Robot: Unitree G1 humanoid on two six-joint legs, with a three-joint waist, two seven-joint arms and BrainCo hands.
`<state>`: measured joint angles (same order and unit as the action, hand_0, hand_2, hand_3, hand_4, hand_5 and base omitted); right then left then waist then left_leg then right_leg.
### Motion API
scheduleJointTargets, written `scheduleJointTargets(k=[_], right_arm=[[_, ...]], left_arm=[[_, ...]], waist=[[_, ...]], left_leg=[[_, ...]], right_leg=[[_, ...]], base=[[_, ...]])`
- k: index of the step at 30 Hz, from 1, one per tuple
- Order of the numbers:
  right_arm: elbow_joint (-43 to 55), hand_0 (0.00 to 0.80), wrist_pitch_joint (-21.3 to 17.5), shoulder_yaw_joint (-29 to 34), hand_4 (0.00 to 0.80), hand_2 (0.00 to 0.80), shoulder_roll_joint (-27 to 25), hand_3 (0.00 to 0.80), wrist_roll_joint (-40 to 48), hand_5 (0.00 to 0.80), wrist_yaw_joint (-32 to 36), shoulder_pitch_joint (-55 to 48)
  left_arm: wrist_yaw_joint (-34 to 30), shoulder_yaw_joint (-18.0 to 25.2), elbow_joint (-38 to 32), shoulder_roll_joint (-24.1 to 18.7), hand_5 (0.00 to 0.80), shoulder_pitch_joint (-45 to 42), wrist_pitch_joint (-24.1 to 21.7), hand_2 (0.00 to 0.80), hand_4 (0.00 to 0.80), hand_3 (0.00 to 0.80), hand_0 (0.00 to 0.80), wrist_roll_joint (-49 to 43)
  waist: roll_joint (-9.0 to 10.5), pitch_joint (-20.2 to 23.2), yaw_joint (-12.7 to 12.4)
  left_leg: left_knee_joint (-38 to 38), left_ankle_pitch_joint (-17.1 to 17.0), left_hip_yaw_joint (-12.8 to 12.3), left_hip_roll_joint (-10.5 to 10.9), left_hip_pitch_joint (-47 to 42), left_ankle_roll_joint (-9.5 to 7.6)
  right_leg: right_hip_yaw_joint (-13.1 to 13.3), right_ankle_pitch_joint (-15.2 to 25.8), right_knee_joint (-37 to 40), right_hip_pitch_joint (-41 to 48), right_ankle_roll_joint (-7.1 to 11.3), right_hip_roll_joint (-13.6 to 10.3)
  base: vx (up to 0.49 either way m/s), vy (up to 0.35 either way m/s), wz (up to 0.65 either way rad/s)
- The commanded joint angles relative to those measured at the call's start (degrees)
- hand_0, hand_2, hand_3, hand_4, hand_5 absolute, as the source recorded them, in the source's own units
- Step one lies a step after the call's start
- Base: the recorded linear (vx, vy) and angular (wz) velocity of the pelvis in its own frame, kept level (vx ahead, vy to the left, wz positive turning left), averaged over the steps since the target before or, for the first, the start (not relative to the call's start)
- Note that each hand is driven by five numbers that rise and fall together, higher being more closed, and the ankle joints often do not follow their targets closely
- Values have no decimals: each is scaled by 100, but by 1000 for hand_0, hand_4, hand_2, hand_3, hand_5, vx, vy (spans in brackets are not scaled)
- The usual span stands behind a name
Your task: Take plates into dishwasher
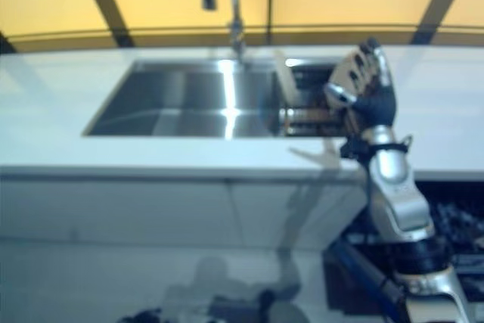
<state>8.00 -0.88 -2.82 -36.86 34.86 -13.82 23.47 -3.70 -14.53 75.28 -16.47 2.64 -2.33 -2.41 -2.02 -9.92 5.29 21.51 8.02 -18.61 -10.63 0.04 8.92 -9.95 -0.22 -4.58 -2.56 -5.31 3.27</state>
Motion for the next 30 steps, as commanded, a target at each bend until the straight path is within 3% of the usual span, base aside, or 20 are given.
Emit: scheduleJointTargets(k=[1, 3, 4, 6, 7, 9, 10, 12, 14, 17, 19, 23, 28, 30], right_arm=[[55, 0, -229, 273, 0, 0, -127, 0, -134, 0, 216, 469], [93, 0, -177, 287, 0, 0, -163, 0, -147, 0, 210, 511], [97, 0, -168, 266, 0, 0, -161, 0, -169, 0, 181, 550], [87, 0, -185, 247, 0, 0, -136, 0, -209, 0, 167, 582], [80, 0, -178, 162, 0, 0, -70, 0, -291, 0, 127, 672], [99, 0, -167, 95, 0, 0, -49, 0, -382, 0, -16, 748], [74, 0, -190, 80, 0, 0, -56, 0, -414, 0, -80, 779], [46, 0, -250, 43, 0, 0, -34, 0, -488, 0, -145, 787], [48, 0, -264, -2, 0, 0, -68, 0, -482, 0, -191, 826], [44, 0, -208, -70, 0, 0, -115, 0, -459, 0, -169, 926], [43, 0, -153, -101, 0, 0, -180, 0, -401, 0, -140, 1000], [38, 0, -179, -1, 0, 0, -407, 0, -278, 0, -134, 1030], [122, 0, -329, 234, 0, 0, -494, 0, -114, 0, -360, 797], [175, 0, -357, 326, 0, 0, -462, 0, -179, 0, -397, 699]], left_arm=[[97, -136, -170, -45, 0, 174, -350, 0, 0, 0, 0, 138], [149, -142, -261, -21, 0, 189, -374, 0, 0, 0, 0, 135], [164, -155, -351, -21, 0, 214, -324, 0, 0, 0, 0, 149], [175, -174, -448, -28, 0, 202, -271, 0, 0, 0, 0, 165], [160, -163, -561, -73, 0, 186, -194, 0, 0, 0, 0, 190], [118, -158, -678, -112, 0, 218, -86, 0, 0, 0, 0, 174], [110, -179, -669, -107, 0, 250, -70, 0, 0, 0, 0, 164], [115, -186, -665, -105, 0, 242, -40, 0, 0, 0, 0, 150], [141, -176, -639, -81, 0, 180, -12, 0, 0, 0, 0, 146], [207, -140, -508, -45, 0, 48, -58, 0, 0, 0, 0, 232], [201, -81, -420, -38, 0, -22, -103, 0, 0, 0, 0, 287], [110, -32, -248, -72, 0, 44, -128, 0, 0, 0, 0, 245], [193, -201, -206, -156, 0, 300, -199, 0, 0, 0, 0, 336], [219, -310, -267, -183, 0, 398, -171, 0, 0, 0, 0, 302]], waist=[[-64, 61, -65], [-12, 25, -64], [44, -22, -71], [118, -82, -79], [236, -123, -81], [352, -151, -67], [416, -156, -61], [469, -167, -73], [487, -165, -103], [509, -148, -113], [527, -111, -137], [531, 10, -93], [601, 155, -76], [560, 158, -60]], left_leg=[[2922, -1257, 91, 70, 175, -261], [3383, -1017, 256, 17, 617, -358], [3265, -775, 323, 44, 838, -486], [2916, -476, 417, 173, 1036, -673], [2165, -332, 412, 314, 1015, -835], [1135, -415, 321, 388, 863, -842], [560, -477, 425, 535, 758, -840], [-824, -790, 879, 787, 573, -730], [-1755, -1139, 1275, 784, 466, -618], [-2475, -1487, 1572, 614, 288, -580], [-2453, -1426, 1623, 547, 235, -596], [-2236, -860, 1237, 566, 162, -667], [-1833, -389, 1028, 914, 293, -977], [-1863, -335, 1013, 1044, 272, -1148]], right_leg=[[324, -376, 524, 267, 109, 230], [263, -483, 478, 430, 38, 236], [242, -520, 420, 495, 29, 202], [262, -516, 367, 539, 52, 129], [343, -507, 331, 581, 99, 28], [316, -514, 361, 658, 123, -72], [296, -500, 389, 697, 172, -152], [286, -485, 383, 763, 256, -224], [351, -500, 410, 862, 285, -221], [486, -590, 407, 1038, 288, -223], [569, -663, 403, 1158, 326, -279], [487, -730, 353, 1225, 494, -476], [402, -633, 150, 1128, 925, -831], [400, -350, -323, 818, 970, -995]], base=[[282, -300, -30], [241, -269, -29], [146, -180, -19], [128, -105, -3], [188, -89, 0], [189, -41, 2], [164, 24, 6], [173, 65, 15], [215, 81, 18], [251, 183, -10], [282, 283, -32], [285, 388, -47], [290, 473, -24], [206, 453, -23]])
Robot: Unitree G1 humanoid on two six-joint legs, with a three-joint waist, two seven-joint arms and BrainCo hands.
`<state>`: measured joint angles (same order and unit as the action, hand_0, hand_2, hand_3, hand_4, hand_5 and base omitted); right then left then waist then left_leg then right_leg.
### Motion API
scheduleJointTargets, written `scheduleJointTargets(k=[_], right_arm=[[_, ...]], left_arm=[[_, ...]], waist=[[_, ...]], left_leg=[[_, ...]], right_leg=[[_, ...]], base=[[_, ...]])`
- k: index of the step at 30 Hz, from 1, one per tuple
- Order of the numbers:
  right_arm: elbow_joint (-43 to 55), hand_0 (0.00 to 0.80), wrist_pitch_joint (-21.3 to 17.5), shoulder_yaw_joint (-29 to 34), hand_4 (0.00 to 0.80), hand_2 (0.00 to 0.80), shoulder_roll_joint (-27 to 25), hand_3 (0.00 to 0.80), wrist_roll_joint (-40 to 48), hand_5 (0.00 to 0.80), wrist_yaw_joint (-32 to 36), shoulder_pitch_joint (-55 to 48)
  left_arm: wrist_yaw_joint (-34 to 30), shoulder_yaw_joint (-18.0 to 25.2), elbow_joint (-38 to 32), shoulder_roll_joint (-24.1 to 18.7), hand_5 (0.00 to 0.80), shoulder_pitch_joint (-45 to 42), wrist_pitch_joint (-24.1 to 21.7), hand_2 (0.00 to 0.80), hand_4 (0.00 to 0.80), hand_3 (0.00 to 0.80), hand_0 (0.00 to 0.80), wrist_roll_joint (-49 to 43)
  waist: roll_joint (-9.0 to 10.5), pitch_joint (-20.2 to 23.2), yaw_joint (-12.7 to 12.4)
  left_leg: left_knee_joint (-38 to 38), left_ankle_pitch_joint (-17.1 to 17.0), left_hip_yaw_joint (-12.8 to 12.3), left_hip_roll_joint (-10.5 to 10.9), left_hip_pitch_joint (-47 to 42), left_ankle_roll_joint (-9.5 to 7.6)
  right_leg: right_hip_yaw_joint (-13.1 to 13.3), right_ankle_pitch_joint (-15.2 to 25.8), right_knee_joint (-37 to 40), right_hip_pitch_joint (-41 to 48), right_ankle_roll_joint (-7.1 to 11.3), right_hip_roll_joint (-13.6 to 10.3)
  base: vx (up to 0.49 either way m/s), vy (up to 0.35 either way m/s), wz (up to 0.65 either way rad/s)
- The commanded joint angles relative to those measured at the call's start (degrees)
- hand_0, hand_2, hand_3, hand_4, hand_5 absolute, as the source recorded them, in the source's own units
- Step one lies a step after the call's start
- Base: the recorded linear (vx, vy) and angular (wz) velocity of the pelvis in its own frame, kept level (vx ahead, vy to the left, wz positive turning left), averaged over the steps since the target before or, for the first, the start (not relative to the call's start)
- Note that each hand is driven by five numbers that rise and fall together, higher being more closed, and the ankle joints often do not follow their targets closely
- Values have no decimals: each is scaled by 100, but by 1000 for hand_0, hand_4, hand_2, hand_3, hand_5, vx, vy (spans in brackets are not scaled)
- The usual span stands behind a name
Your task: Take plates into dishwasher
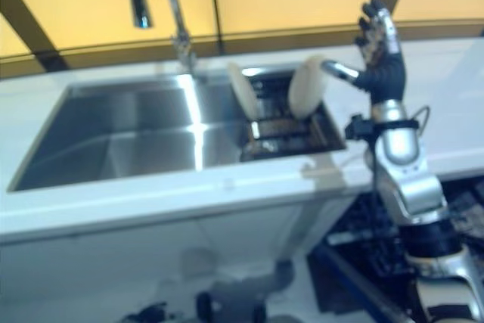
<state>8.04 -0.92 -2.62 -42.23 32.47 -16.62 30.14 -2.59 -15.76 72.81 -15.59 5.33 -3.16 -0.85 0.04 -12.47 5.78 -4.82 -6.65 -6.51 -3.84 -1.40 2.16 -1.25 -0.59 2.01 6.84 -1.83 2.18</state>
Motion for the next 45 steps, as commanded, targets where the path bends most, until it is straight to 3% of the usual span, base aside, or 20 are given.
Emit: scheduleJointTargets(k=[1, 6, 8, 11, 14, 18, 21, 24, 32, 45], right_arm=[[185, 0, -362, 336, 0, 0, 86, 0, 20, 0, -118, -9], [127, 0, -259, 528, 0, 0, 119, 0, -155, 0, -92, -251], [32, 0, -147, 573, 0, 0, 107, 0, -181, 0, -52, -272], [-257, 0, 51, 502, 0, 0, 70, 0, -82, 0, -40, -73], [-477, 0, 101, 450, 0, 0, 18, 0, 131, 0, -23, 40], [-589, 0, 193, 425, 0, 0, -66, 0, 236, 0, -115, 75], [-630, 0, 294, 475, 0, 0, -98, 0, 112, 0, -213, 65], [-748, 0, 274, 506, 0, 0, -82, 0, -2, 0, -187, 36], [-1141, 0, 599, 250, 0, 0, -48, 0, 197, 0, -84, 325], [-2115, 0, 1611, -118, 0, 0, -353, 0, 1226, 0, 163, 860]], left_arm=[[139, -250, -48, -281, 0, 143, -98, 0, 0, 0, 0, 154], [108, -393, -170, -369, 0, 106, -81, 0, 0, 0, 0, 80], [110, -397, -223, -387, 0, 60, 15, 0, 0, 0, 0, 43], [88, -303, -312, -449, 0, 10, 229, 0, 0, 0, 0, -6], [87, -145, -320, -485, 0, 11, 361, 0, 0, 0, 0, -125], [133, -87, -270, -448, 0, 14, 384, 0, 0, 0, 0, -283], [79, -77, -369, -459, 0, 28, 372, 0, 0, 0, 0, -331], [55, -63, -426, -482, 0, 41, 334, 0, 0, 0, 0, -434], [-59, -139, -463, -309, 0, -105, 162, 0, 0, 0, 0, -387], [-47, -214, -444, -407, 0, -310, 229, 0, 0, 0, 0, -389]], waist=[[324, 410, -103], [182, 374, -97], [169, 347, -151], [159, 318, -259], [229, 306, -358], [381, 312, -338], [351, 232, -303], [354, 256, -300], [387, 469, -373], [422, 530, -466]], left_leg=[[721, 1136, -193, 410, 386, -539], [429, 1197, -201, 623, 62, -788], [351, 1224, -290, 654, -60, -817], [172, 1164, -477, 561, -183, -749], [3, 1109, -655, 484, -251, -653], [-18, 1183, -611, 591, -204, -612], [-18, 1188, -460, 636, -261, -632], [-18, 1188, -255, 697, -246, -635], [-18, 1314, -420, 621, -473, -540], [-18, 1339, -498, 583, -551, -458]], right_leg=[[-456, -180, -1220, -283, 609, -929], [-603, 414, -2814, -1019, 527, -1223], [-742, 353, -3078, -1170, 530, -1325], [-910, 118, -2442, -1212, 594, -1056], [-1089, 21, -1176, -1112, 692, -698], [-712, 421, 69, -1241, 880, -249], [-539, 462, 2, -1476, 868, -125], [-554, 498, 90, -1262, 840, -118], [-735, 206, 299, -725, 675, -133], [-787, 89, 299, -562, 624, -118]], base=[[182, 415, -37], [192, 337, -22], [140, 213, -16], [71, 52, -31], [31, -90, -47], [23, -141, -30], [30, -155, 17], [82, -197, 35], [118, -124, 10], [52, -19, 3]])
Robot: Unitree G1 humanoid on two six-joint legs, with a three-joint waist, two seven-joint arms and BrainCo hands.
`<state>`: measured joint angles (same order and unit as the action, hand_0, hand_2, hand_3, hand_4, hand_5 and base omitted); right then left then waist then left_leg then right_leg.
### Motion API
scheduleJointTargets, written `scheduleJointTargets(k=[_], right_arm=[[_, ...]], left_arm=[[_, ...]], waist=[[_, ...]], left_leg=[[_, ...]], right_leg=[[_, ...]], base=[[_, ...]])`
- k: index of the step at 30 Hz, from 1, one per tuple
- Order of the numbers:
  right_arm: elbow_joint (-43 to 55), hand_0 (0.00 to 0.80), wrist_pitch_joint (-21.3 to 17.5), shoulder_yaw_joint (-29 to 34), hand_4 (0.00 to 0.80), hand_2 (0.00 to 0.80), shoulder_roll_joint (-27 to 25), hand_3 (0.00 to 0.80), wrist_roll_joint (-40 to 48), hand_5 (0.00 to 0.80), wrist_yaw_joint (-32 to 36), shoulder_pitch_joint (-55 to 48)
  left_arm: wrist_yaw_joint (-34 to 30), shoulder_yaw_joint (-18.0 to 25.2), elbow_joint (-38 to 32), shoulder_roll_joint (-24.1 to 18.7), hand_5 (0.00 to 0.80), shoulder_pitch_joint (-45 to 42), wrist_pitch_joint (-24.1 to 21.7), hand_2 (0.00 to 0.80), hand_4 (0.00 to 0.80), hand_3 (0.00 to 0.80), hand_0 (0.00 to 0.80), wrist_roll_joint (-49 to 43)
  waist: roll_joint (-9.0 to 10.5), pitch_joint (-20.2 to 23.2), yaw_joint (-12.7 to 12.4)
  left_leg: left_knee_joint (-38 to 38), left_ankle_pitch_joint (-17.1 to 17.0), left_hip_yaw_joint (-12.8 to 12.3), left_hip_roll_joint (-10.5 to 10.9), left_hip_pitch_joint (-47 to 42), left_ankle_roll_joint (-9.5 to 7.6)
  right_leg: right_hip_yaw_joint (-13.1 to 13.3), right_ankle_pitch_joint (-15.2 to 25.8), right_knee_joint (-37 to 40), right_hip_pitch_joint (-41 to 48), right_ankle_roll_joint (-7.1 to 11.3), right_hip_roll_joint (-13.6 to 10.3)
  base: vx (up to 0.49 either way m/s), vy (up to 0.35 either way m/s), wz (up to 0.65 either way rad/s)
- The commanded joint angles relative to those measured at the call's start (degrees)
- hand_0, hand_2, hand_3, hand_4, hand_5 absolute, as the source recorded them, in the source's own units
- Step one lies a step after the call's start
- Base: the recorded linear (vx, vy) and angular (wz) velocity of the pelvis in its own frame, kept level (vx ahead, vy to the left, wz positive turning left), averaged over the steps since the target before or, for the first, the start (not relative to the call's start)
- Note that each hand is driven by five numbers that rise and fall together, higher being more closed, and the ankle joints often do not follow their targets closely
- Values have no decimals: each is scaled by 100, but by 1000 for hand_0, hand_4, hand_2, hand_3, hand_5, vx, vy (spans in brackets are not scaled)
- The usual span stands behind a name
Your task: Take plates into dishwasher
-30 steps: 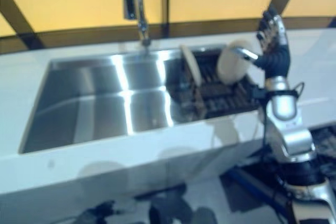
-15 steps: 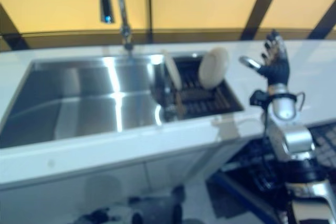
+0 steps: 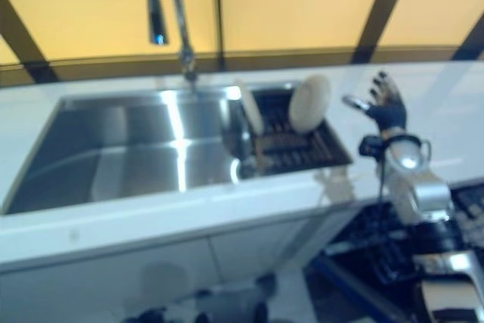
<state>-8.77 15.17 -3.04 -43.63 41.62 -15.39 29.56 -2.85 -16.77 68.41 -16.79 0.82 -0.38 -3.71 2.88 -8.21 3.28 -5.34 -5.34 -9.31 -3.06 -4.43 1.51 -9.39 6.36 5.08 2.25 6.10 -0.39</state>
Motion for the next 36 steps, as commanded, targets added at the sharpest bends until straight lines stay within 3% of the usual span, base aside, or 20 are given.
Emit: scheduleJointTargets(k=[1, 28, 36], right_arm=[[-507, 0, 62, -102, 0, 0, -261, 0, 388, 0, 44, 979], [-2305, 0, 696, -734, 0, 0, -664, 0, 479, 0, 164, 2319], [-2744, 0, 718, -851, 0, 0, -679, 0, 440, 0, 260, 2555]], left_arm=[[-25, -109, -4, -299, 0, 133, -45, 0, 0, 0, 0, -101], [-57, -448, -317, -348, 0, 17, 130, 0, 0, 0, 0, 33], [-50, -518, -384, -357, 0, -22, 125, 0, 0, 0, 0, 87]], waist=[[145, 107, -223], [136, -27, -506], [92, -132, -573]], left_leg=[[34, 1206, -217, 502, -249, -389], [34, 1151, -73, 499, -175, -291], [34, 1135, -19, 485, -184, -272]], right_leg=[[15, -610, -8, -92, -174, 138], [-251, -756, -8, 115, -244, 72], [-320, -824, -8, 206, -308, 59]], base=[[30, -5, 4], [20, 3, 4], [54, -35, 9]])
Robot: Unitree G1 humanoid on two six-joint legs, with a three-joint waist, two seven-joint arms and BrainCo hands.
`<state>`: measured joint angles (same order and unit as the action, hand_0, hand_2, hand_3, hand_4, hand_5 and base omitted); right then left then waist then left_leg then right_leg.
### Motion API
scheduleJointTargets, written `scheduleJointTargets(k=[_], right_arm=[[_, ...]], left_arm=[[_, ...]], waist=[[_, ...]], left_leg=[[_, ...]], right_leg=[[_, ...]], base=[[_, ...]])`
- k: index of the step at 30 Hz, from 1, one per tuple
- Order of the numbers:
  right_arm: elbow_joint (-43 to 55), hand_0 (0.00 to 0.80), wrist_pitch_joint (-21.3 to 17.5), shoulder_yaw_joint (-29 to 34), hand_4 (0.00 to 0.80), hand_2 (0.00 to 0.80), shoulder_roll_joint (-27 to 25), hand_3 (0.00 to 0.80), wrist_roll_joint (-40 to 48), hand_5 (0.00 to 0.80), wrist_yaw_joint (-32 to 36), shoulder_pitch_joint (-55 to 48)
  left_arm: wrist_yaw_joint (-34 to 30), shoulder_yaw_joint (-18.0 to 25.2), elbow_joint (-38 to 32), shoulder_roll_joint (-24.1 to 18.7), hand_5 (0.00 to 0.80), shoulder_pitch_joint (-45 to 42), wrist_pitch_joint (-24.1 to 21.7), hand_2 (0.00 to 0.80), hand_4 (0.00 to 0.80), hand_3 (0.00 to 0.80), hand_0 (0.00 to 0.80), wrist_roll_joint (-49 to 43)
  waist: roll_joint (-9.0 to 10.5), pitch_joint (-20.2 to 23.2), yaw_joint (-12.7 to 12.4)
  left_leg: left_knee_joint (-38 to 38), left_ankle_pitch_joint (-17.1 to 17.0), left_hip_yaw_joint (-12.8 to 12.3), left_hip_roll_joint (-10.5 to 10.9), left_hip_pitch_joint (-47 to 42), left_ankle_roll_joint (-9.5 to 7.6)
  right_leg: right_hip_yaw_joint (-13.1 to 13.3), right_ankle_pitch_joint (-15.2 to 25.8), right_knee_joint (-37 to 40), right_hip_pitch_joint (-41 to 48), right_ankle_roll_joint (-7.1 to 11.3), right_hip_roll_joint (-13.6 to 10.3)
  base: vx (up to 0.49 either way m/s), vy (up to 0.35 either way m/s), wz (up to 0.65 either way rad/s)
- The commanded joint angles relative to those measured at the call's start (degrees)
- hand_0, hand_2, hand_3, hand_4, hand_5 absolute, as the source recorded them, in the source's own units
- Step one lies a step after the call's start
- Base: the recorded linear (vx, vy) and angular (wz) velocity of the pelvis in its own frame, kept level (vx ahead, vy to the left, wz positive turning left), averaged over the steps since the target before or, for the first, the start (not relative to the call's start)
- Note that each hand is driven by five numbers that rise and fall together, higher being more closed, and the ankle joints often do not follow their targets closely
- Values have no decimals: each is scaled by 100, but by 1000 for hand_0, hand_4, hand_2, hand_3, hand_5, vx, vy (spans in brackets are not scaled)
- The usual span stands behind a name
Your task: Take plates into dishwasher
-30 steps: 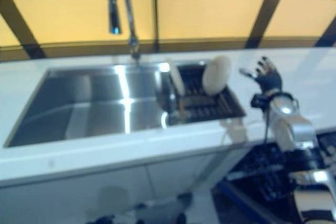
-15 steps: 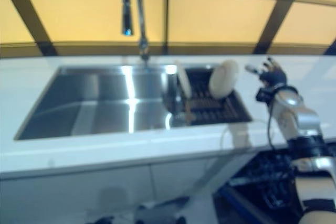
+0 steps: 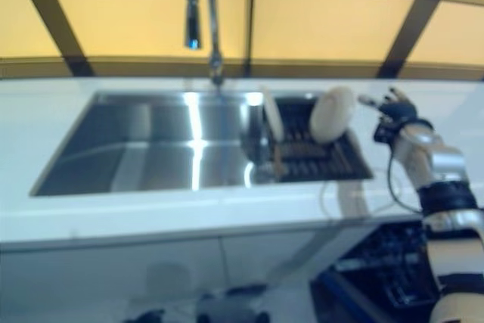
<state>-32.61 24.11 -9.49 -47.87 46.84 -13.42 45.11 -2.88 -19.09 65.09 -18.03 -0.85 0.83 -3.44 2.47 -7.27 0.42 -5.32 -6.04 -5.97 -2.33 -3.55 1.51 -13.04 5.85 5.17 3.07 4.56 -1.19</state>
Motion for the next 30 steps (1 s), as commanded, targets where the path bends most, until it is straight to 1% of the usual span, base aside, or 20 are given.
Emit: scheduleJointTargets(k=[1, 5, 9, 14, 17, 22, 30], right_arm=[[-412, 0, -169, -212, 0, 0, -264, 0, -92, 0, 79, 1020], [-569, 0, -168, -217, 0, 0, -318, 0, -53, 0, 90, 1069], [-741, 0, -222, -207, 0, 0, -365, 0, -9, 0, 98, 1091], [-993, 0, -241, -209, 0, 0, -469, 0, -133, 0, 43, 1225], [-1208, 0, -323, -197, 0, 0, -537, 0, -265, 0, 58, 1277], [-1489, 0, -373, -211, 0, 0, -619, 0, -313, 0, -11, 1446], [-1605, 0, -420, -187, 0, 0, -709, 0, -309, 0, -322, 1561]], left_arm=[[-47, -301, -42, -229, 0, 139, 4, 0, 0, 0, 0, 66], [-83, -351, -65, -255, 0, 135, 29, 0, 0, 0, 0, 85], [-64, -396, -158, -251, 0, 135, 23, 0, 0, 0, 0, 178], [-33, -492, -297, -253, 0, 174, 6, 0, 0, 0, 0, 251], [-18, -526, -343, -252, 0, 148, -45, 0, 0, 0, 0, 288], [72, -593, -372, -194, 0, 90, -113, 0, 0, 0, 0, 373], [122, -597, -517, -201, 0, 114, -123, 0, 0, 0, 0, 543]], waist=[[127, -234, -292], [108, -282, -325], [69, -357, -361], [3, -506, -417], [-34, -576, -444], [-78, -671, -477], [-157, -857, -479]], left_leg=[[32, 1203, -341, 410, -277, -267], [32, 1175, -339, 390, -277, -240], [32, 1122, -334, 346, -272, -206], [172, 1075, -215, 280, -131, -122], [229, 1049, -162, 249, -70, -68], [336, 1006, -118, 210, 54, 26], [485, 916, -77, 146, 297, 122]], right_leg=[[35, -790, -17, 144, -168, 138], [-89, -861, -25, 206, -226, 131], [-213, -1010, -200, 185, -305, 115], [-372, -1175, -432, 113, -423, 80], [-458, -1223, -469, 104, -479, 74], [-504, -1241, -431, 96, -564, 86], [-580, -1319, -601, -84, -662, 53]], base=[[82, -61, 6], [86, -80, 8], [72, -95, 12], [47, -116, 18], [43, -107, 27], [30, -81, 17], [-4, -62, 15]])
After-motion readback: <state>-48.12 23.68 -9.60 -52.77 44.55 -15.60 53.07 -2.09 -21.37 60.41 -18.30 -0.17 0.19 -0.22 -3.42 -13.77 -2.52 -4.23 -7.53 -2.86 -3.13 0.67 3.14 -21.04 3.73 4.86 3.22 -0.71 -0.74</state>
